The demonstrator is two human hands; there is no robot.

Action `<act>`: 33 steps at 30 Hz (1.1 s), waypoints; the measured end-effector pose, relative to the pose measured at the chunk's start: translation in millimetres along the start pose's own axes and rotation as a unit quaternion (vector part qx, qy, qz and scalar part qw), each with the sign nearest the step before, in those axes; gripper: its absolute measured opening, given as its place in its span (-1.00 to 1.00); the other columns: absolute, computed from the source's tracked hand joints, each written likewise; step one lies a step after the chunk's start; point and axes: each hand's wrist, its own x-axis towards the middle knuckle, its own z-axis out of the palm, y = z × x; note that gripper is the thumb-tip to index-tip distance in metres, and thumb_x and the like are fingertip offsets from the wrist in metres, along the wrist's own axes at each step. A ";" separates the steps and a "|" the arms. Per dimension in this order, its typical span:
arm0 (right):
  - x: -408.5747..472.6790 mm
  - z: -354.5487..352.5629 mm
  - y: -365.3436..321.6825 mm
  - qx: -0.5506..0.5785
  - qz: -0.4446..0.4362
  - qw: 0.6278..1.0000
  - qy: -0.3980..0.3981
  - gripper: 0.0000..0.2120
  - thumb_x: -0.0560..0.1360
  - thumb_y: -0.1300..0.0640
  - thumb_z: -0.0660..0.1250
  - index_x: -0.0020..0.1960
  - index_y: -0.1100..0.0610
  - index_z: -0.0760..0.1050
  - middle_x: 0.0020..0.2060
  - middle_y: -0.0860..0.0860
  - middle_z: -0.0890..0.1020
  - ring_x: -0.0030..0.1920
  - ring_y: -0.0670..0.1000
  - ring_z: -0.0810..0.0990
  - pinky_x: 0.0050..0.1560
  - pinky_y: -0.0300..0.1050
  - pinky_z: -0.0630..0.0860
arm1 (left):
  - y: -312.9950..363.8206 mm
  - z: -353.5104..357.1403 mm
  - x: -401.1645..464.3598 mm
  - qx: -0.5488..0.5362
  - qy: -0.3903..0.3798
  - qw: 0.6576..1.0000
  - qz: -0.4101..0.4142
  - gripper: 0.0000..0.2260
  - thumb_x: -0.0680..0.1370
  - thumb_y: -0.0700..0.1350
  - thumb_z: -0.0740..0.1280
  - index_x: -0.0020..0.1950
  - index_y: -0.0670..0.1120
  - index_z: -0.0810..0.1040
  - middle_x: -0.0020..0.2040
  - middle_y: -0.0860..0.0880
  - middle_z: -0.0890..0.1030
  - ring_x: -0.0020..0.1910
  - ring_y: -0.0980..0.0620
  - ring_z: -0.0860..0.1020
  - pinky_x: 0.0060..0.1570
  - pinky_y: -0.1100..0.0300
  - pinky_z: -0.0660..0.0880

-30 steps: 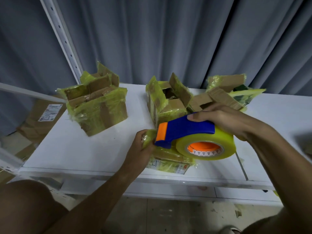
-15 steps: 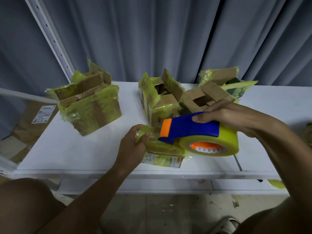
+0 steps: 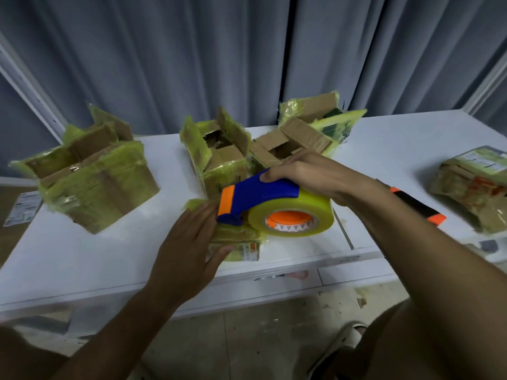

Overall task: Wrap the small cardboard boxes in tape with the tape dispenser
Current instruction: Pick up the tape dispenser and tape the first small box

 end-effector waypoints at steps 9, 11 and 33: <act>-6.6 1.2 -1.1 0.005 -0.004 1.000 -0.011 -0.54 0.38 -0.28 0.49 -0.08 0.13 0.73 -0.23 0.02 0.76 -0.22 0.04 0.74 -0.03 -0.01 0.62 | -10.7 4.7 1.6 0.079 -0.026 0.996 0.039 -0.50 0.65 0.18 0.10 0.35 -0.16 0.51 0.47 -0.11 0.40 0.49 -0.06 0.31 0.48 -0.08 0.22; -7.8 -3.8 2.1 -0.008 0.000 1.000 -0.013 -0.62 0.39 -0.23 0.51 -0.22 0.11 0.71 -0.31 0.00 0.73 -0.30 0.01 0.70 -0.13 -0.04 0.57 | -12.9 3.3 2.8 0.071 -0.037 0.996 0.033 -0.48 0.66 0.19 0.07 0.39 -0.16 0.49 0.47 -0.10 0.41 0.49 -0.03 0.32 0.47 -0.05 0.24; -14.0 -13.9 22.7 0.035 0.025 0.999 -0.031 -0.59 0.43 -0.27 0.43 -0.01 0.06 0.73 -0.18 0.05 0.77 -0.17 0.10 0.75 0.01 0.01 0.66 | 12.0 9.1 16.5 0.065 -0.079 0.995 0.022 -0.48 0.59 0.19 0.13 0.41 -0.12 0.43 0.46 -0.17 0.41 0.44 -0.13 0.38 0.35 -0.09 0.41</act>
